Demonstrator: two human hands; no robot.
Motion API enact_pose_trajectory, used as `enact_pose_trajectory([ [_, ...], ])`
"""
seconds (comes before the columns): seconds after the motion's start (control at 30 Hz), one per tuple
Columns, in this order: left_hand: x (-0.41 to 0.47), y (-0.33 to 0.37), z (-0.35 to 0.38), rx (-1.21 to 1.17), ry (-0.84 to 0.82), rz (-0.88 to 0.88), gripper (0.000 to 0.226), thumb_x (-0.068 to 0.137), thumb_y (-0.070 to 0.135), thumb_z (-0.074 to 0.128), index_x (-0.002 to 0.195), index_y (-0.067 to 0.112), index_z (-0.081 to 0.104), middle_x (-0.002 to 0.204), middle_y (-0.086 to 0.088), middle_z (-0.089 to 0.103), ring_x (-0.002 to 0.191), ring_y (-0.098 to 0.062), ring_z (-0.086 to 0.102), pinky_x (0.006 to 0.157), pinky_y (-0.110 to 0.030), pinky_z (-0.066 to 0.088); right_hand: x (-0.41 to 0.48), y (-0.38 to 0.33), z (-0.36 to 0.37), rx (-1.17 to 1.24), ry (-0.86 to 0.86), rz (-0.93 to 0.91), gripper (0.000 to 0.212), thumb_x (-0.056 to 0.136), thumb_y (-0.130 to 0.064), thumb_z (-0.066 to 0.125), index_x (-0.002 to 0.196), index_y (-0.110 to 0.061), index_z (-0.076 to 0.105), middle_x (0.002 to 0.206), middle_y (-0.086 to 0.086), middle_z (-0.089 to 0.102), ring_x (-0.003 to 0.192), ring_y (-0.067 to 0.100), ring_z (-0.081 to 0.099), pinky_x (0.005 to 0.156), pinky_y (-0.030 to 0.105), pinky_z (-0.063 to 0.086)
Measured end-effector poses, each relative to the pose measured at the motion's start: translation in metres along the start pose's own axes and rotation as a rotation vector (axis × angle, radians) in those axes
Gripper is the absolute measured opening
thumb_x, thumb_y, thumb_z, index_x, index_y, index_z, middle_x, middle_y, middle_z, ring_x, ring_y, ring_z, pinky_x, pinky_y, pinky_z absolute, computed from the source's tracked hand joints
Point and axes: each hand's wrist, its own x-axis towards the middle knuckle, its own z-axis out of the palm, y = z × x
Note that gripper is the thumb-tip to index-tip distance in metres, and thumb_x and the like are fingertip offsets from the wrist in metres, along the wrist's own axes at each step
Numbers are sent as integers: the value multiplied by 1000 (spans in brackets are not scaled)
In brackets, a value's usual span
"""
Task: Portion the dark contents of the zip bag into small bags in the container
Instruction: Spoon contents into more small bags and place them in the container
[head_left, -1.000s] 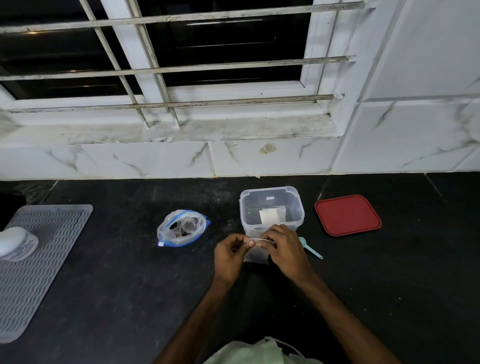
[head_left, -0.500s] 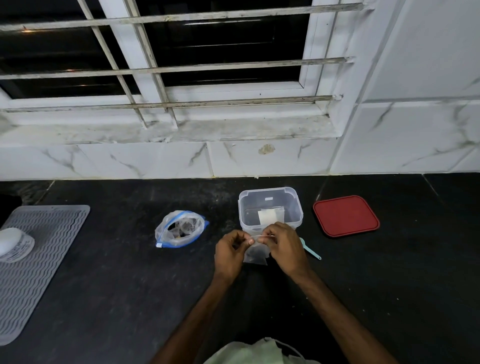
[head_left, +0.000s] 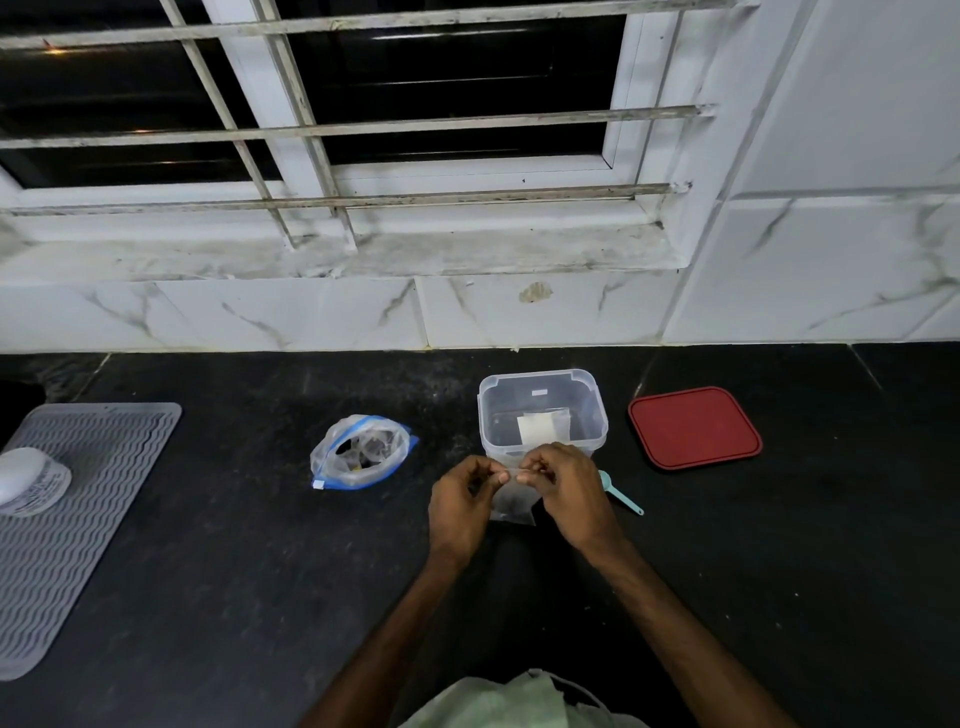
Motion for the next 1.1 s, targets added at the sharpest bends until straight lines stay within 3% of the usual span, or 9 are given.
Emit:
enact_pose_trajectory([
  [0.1, 1, -2, 1, 17, 47, -13, 11, 84, 19, 68, 80, 29, 69, 81, 10, 73, 81, -13, 69, 81, -46, 56, -1, 2, -4, -11, 31, 53, 11, 79, -16, 75, 77, -21, 65, 79, -11, 62, 79, 5, 55, 69, 7, 36],
  [0.3, 2, -7, 3, -8, 79, -66, 10, 86, 16, 68, 80, 25, 69, 82, 6, 73, 81, -15, 70, 79, -50, 57, 4, -2, -7, -80, 17, 89, 9, 77, -18, 78, 75, -16, 70, 77, -9, 62, 74, 5, 57, 65, 6, 37],
  [0.43, 1, -2, 8, -46, 152, -12, 13, 87, 10, 69, 79, 20, 69, 78, 4, 73, 78, -14, 69, 76, -38, 58, 5, 1, -7, 16, 63, 117, 6, 76, -16, 78, 76, -15, 73, 76, -8, 67, 70, -1, 59, 65, 5, 41],
  [0.57, 2, -3, 11, -59, 138, -33, 10, 86, 7, 70, 82, 16, 70, 81, 4, 73, 79, -7, 69, 75, -23, 55, 4, 10, -6, 43, 6, 148, 5, 78, -12, 78, 82, -13, 75, 78, -7, 72, 71, -2, 62, 67, 5, 42],
  [0.67, 1, -12, 12, -46, 120, -64, 3, 88, 9, 68, 89, 12, 69, 84, 3, 73, 80, -8, 68, 73, -19, 54, 1, 15, 0, -10, -34, 195, 5, 78, -16, 78, 82, -15, 76, 79, -7, 73, 72, 2, 63, 69, 12, 46],
  [0.77, -2, -20, 10, -81, 22, -82, 12, 90, 14, 68, 102, 13, 66, 96, 4, 73, 89, -3, 69, 76, -16, 54, 1, 21, 9, -68, -93, 211, 6, 79, -23, 77, 80, -18, 74, 79, -8, 73, 73, 5, 64, 70, 23, 49],
  [0.87, -1, -37, 2, 75, -130, -108, 21, 85, 17, 74, 104, 22, 65, 95, 9, 73, 91, -5, 70, 81, -19, 56, 3, 23, 15, -103, -96, 211, 6, 81, -24, 74, 83, -19, 72, 82, -7, 72, 77, 7, 64, 73, 28, 52],
  [0.97, 0, -52, -5, 330, -195, -121, 15, 83, 27, 75, 96, 30, 68, 88, 13, 72, 84, -2, 68, 83, -31, 57, 3, 19, 23, -205, -99, 142, 9, 84, -26, 71, 90, -19, 69, 91, -4, 71, 85, 13, 65, 77, 30, 52],
  [1.1, -2, -53, -8, 349, -186, -134, 14, 84, 32, 73, 96, 31, 66, 87, 14, 72, 82, 2, 67, 83, -36, 58, -4, 9, 27, -316, -82, 35, 20, 90, -28, 63, 108, -20, 63, 108, -2, 64, 95, 17, 63, 81, 31, 52],
])
